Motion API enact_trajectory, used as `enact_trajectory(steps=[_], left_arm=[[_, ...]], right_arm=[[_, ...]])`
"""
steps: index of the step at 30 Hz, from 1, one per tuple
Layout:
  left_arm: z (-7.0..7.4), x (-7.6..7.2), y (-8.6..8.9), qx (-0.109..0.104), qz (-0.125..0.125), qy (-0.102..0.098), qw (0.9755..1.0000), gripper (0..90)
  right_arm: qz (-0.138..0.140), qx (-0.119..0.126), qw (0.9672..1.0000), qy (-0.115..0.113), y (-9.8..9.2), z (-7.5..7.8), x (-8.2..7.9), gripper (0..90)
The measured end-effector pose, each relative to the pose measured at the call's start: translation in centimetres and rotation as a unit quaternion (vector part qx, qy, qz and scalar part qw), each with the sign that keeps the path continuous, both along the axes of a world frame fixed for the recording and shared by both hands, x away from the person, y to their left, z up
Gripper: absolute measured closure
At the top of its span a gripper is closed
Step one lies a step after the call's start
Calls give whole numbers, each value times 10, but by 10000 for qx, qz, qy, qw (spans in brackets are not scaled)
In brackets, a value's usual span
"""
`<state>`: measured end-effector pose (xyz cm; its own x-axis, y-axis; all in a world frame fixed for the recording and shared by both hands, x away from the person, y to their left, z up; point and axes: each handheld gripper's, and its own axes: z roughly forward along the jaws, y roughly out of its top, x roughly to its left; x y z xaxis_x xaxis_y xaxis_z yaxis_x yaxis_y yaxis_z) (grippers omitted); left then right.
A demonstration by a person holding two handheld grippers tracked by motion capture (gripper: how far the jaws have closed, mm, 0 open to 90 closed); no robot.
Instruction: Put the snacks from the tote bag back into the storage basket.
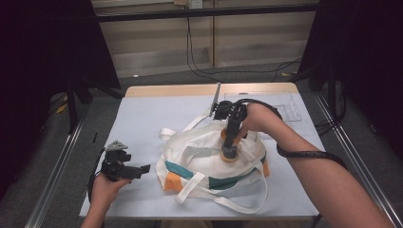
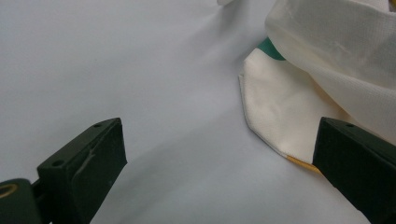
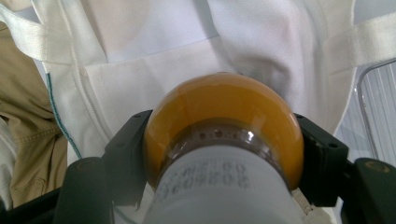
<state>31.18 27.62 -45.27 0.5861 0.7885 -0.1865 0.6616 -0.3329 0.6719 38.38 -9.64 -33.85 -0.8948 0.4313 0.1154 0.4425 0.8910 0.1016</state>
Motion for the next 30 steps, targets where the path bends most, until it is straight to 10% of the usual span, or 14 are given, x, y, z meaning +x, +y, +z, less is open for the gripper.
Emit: enact_trajectory(steps=[30], left_arm=[[-1, 0, 0, -21, 29, 2, 10000, 25]], right_arm=[[-209, 137, 9997, 52, -13, 39, 8, 301]])
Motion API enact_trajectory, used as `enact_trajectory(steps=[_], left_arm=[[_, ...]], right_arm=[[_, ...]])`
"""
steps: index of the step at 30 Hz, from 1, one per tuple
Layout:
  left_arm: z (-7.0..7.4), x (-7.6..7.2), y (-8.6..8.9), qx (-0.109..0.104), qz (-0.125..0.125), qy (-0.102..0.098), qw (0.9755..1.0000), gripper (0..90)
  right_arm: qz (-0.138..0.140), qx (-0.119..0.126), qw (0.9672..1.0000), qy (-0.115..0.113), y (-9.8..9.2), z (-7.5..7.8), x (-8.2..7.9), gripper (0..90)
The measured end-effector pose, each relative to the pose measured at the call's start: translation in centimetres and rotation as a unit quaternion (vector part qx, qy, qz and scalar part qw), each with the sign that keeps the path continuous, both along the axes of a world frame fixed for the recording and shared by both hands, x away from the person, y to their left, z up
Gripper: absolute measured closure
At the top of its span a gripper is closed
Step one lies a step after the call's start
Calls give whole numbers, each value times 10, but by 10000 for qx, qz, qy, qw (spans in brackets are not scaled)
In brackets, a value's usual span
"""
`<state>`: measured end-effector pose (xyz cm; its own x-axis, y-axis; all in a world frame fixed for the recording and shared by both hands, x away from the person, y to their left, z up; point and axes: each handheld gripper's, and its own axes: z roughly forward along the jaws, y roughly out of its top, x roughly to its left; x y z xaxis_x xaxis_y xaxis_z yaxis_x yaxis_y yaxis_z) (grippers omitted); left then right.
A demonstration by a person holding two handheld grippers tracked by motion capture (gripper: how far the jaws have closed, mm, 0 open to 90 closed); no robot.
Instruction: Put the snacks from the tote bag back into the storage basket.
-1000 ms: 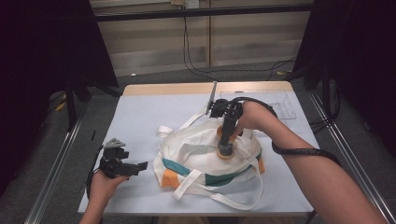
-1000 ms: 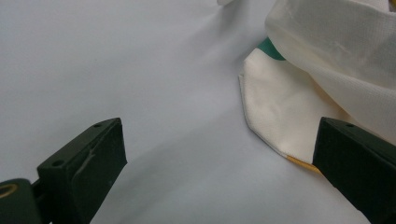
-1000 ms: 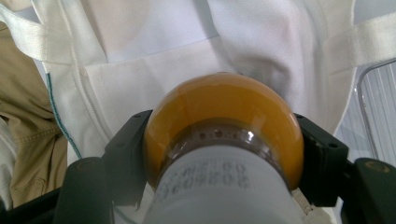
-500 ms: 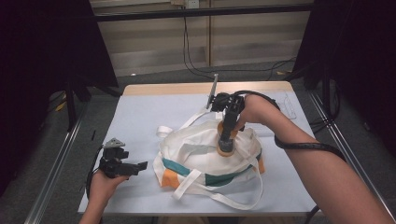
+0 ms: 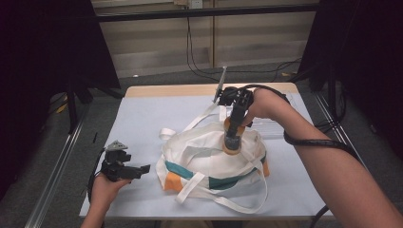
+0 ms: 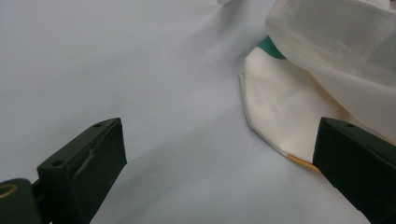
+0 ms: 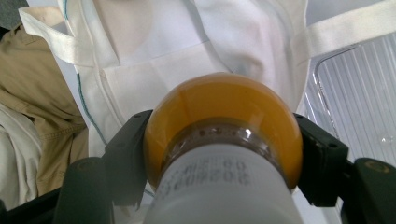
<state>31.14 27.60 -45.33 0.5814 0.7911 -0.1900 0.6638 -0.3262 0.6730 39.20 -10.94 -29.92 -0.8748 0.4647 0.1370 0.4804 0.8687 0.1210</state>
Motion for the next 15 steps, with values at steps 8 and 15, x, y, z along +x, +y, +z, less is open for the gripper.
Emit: enact_trajectory(steps=[8, 15], left_arm=[[1, 0, 0, 22, -22, 23, 10000, 25], [0, 0, -1, 26, -47, 28, 10000, 25]], right_arm=[[-90, 82, 9999, -23, -8, 11, 2, 301], [-158, 113, 9998, -17, -13, 21, 3, 302]])
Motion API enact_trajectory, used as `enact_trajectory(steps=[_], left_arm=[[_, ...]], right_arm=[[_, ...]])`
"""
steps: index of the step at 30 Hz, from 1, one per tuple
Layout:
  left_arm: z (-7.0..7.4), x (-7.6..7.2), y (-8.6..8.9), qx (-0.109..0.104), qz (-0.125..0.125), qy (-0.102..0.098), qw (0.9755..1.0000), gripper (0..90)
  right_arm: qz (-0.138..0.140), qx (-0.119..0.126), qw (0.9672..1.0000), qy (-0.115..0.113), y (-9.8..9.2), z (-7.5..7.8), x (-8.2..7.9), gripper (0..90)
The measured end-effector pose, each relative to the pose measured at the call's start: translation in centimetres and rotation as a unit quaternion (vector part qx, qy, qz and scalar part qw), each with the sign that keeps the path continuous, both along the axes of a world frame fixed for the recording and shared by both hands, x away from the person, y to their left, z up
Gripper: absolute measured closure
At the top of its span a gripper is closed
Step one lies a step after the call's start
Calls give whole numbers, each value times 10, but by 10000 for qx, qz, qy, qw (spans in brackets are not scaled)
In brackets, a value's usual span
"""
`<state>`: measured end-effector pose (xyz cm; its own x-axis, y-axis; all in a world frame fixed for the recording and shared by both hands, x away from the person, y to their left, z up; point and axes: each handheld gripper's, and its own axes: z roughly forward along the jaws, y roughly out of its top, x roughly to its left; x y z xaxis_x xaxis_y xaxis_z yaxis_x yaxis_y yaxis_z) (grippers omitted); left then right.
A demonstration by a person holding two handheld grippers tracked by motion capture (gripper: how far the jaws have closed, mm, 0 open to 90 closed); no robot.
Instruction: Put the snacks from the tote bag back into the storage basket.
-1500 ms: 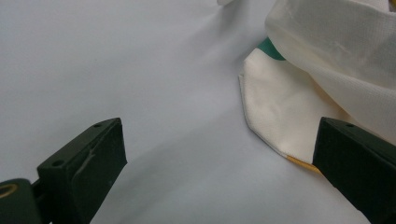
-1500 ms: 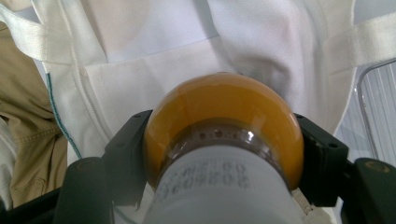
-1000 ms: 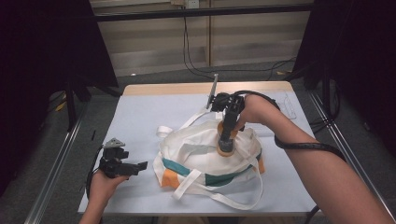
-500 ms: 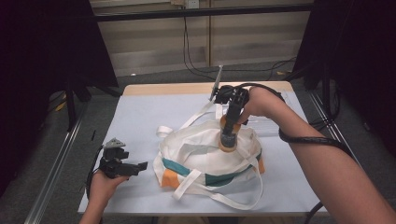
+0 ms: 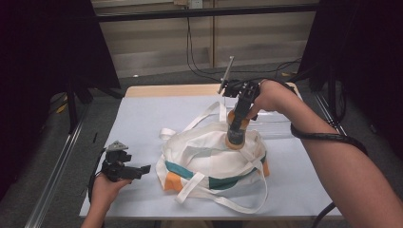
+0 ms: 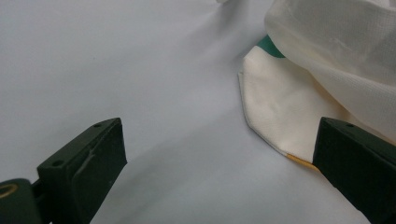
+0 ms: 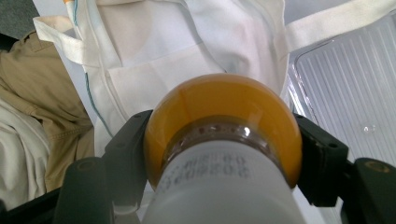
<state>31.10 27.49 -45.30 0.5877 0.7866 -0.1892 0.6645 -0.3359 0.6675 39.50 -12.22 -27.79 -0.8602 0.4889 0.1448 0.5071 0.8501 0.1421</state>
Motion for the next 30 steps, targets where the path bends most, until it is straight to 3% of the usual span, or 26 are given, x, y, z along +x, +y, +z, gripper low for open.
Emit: enact_trajectory(steps=[11, 30], left_arm=[[-1, 0, 0, 67, -42, -15, 10000, 25], [-2, 1, -1, 51, -11, 20, 10000, 26]], right_arm=[[-66, -65, 9999, -78, -5, 14, 6, 302], [-255, -62, 9995, -156, -14, 22, 23, 302]])
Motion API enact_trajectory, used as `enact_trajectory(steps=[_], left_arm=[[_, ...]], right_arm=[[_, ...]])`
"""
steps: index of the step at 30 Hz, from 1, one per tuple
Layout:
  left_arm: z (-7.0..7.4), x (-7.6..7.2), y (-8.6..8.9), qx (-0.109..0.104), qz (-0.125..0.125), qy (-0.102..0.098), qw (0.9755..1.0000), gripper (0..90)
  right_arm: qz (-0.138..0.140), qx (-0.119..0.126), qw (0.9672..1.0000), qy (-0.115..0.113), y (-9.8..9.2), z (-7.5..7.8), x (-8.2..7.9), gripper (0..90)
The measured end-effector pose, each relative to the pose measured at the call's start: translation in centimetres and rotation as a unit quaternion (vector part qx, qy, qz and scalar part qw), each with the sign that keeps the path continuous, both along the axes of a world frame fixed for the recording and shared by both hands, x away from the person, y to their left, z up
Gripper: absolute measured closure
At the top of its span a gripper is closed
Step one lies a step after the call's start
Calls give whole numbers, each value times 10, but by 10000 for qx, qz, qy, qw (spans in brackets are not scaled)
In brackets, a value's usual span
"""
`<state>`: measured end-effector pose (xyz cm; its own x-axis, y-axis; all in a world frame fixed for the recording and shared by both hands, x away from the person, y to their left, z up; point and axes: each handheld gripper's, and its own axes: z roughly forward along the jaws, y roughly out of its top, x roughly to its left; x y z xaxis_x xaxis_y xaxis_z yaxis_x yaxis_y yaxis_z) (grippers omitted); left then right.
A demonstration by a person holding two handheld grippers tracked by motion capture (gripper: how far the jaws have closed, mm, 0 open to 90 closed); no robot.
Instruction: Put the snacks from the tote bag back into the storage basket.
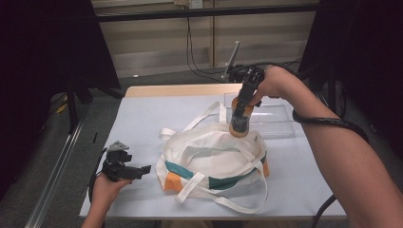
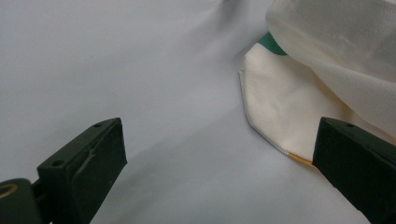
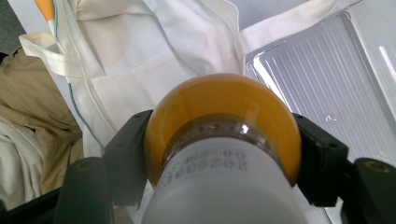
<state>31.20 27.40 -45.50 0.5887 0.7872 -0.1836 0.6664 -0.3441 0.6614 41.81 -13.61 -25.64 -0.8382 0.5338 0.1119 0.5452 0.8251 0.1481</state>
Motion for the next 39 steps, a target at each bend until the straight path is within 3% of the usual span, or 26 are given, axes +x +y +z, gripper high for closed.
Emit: enact_trajectory(steps=[6, 39], left_arm=[[0, 0, 2, 19, -31, 14, 10000, 26], [2, -2, 2, -25, 28, -58, 10000, 26]], right_arm=[[-70, 55, 10000, 1, -1, 2, 5, 302], [-376, -205, 9991, -21, -20, 5, 29, 305]])
